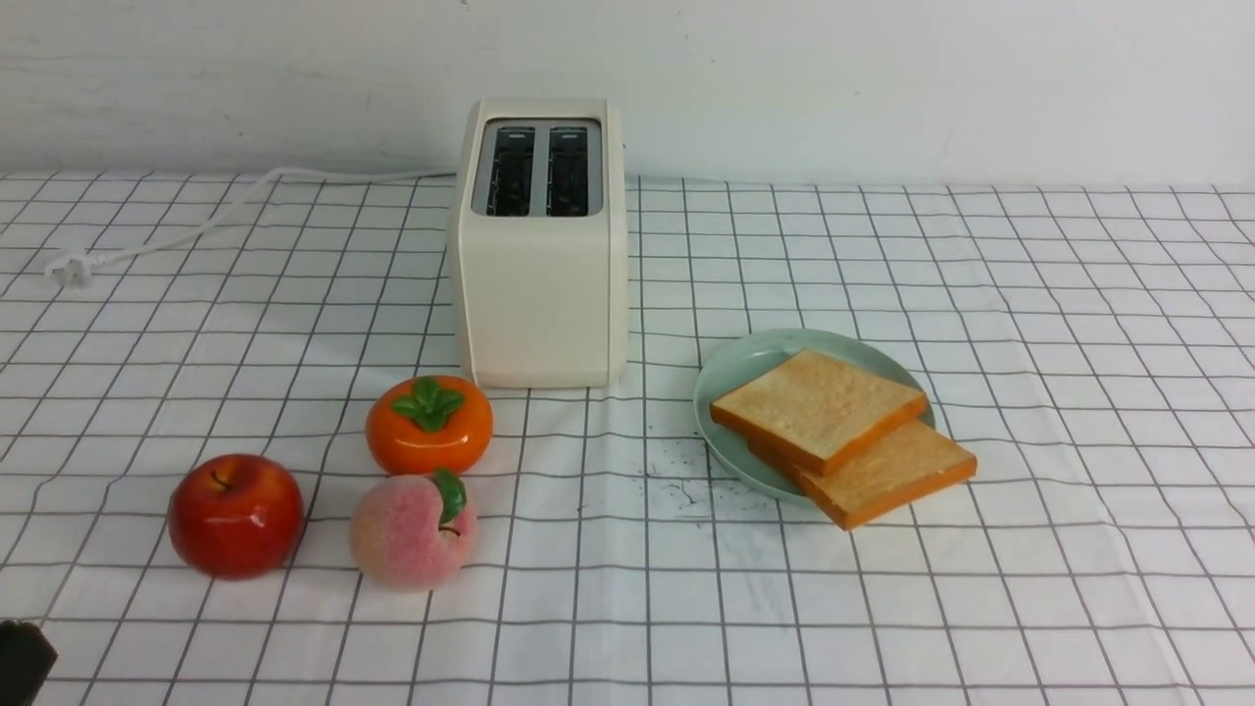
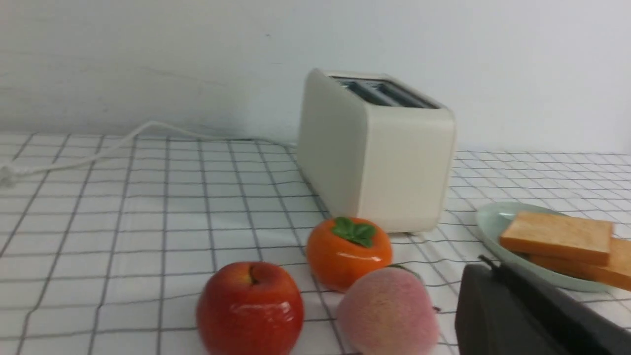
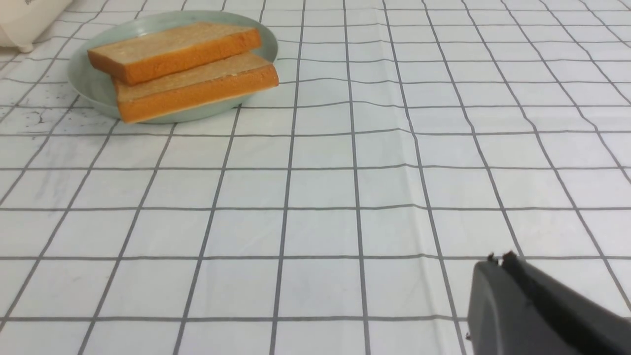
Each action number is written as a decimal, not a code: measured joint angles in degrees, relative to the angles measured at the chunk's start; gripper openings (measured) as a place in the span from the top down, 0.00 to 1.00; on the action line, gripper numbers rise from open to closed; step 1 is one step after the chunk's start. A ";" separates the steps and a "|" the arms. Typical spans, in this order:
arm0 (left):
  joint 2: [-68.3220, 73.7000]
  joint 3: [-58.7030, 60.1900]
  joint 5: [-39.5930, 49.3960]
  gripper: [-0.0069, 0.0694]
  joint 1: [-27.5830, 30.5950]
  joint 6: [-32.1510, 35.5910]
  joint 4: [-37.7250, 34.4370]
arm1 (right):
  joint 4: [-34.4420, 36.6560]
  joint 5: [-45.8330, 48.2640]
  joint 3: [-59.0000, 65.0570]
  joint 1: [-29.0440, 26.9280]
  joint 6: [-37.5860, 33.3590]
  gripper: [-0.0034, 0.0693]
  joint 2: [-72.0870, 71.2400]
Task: Take toasted bread from bread machine on white checkered table place on plate.
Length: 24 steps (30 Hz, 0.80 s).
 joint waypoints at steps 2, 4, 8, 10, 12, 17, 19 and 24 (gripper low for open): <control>0.00 2.42 0.28 0.93 2.96 3.46 -5.21 | 0.00 0.00 0.00 0.00 0.00 0.96 0.00; 0.00 2.77 1.83 0.93 3.93 4.11 -5.85 | 0.00 0.00 0.00 0.00 0.00 0.96 0.00; 0.00 3.04 10.97 0.93 4.93 1.75 -3.64 | 0.00 0.00 0.00 0.00 0.00 0.95 0.00; 0.00 3.10 15.64 0.93 5.00 -1.21 -2.44 | 0.00 0.00 0.00 0.00 0.00 0.95 0.00; 0.00 3.10 16.63 0.93 5.00 -4.36 -2.26 | 0.00 0.00 0.00 0.00 0.00 0.95 0.00; 0.00 3.10 16.63 0.93 5.00 -7.70 -2.13 | 0.00 0.00 0.00 0.00 0.00 0.94 0.00; 0.00 3.10 16.63 0.93 5.00 -7.92 -2.04 | 0.00 0.00 0.00 0.00 0.00 0.94 0.00; 0.00 3.10 16.63 0.93 5.00 -8.05 -1.97 | 0.00 0.00 0.00 0.00 0.00 0.94 0.00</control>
